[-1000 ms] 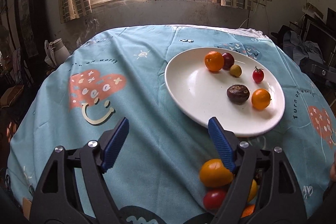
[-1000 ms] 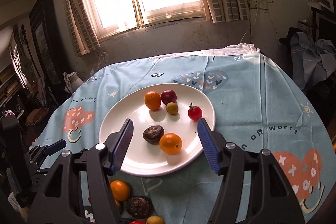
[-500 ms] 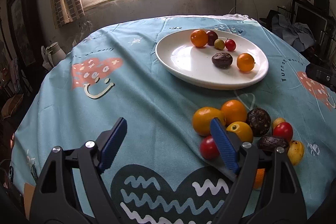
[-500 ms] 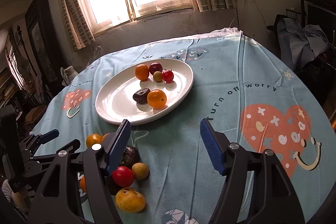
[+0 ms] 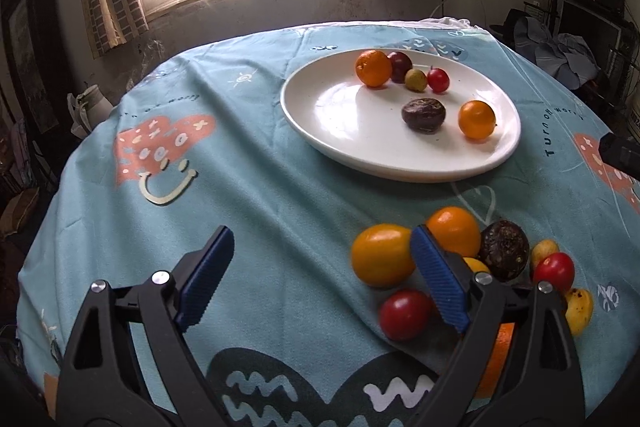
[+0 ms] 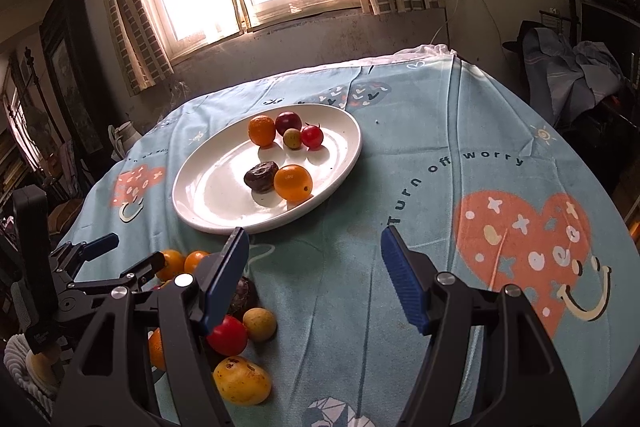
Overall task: Organize fruits
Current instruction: 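Move the left tool to the yellow-orange fruit and close on it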
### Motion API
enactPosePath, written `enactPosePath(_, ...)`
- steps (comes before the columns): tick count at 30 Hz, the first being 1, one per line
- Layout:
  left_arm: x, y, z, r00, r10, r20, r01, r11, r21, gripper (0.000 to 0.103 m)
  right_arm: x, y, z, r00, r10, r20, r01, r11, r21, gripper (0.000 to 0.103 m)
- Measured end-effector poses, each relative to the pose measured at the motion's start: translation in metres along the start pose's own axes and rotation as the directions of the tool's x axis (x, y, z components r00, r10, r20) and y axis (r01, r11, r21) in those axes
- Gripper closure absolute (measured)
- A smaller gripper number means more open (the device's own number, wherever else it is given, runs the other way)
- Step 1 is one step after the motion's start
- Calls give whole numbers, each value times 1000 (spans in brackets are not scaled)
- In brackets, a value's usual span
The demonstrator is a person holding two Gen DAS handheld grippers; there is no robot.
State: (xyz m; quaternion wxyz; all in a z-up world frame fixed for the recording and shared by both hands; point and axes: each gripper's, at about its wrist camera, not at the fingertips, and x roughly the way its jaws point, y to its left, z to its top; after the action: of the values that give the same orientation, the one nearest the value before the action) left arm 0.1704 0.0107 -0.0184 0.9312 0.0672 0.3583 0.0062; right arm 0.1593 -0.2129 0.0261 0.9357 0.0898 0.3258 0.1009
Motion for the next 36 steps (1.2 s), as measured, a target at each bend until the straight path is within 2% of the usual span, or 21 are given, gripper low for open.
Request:
enactPosePath(3,-3,29,-3,993,120,-16,-121,991,-61,12,-1,-1,0,1000,2,4,-2,1000,7,34)
enactPosePath(5,-5,51,-5,995,97,-37,-101,985,-143,12,-2,-1,1,1000,5,5,-5,1000,8,34)
enactPosePath(7,-12,67,-5,998,60,-18,-63,975,-213,12,-3,-1,1,1000,6,9,-6,1000,6,34)
enactPosePath(9,-16,70,-5,999,46,1,-45,971,-234,13,-3,0,1,1000,9,10,-9,1000,5,34)
enactPosePath(16,-9,30,-7,999,36,1,-36,996,-80,14,-2,1,0,1000,5,2,-5,1000,3,34)
enactPosePath(22,0,-1,-8,999,40,11,-40,997,64,18,0,1,-1,1000,0,-7,1,1000,3,34)
enactPosePath(24,10,-3,-6,1000,22,-18,-20,997,72,25,1,1,-1,1000,1,-10,-1,1000,3,34)
enactPosePath(26,19,0,-5,998,-20,-59,23,998,59,42,2,1,-2,1000,1,-13,-1,1000,2,34)
enactPosePath(28,25,4,-5,994,-71,-83,73,997,25,50,2,2,-2,1000,0,-15,0,1000,1,34)
enactPosePath(31,29,7,-4,990,-104,-93,104,995,0,60,4,2,-2,1000,1,-22,-1,1000,0,34)
enactPosePath(36,21,10,-6,993,-94,-71,93,996,-9,60,9,5,-5,999,23,-48,-23,1000,1,34)
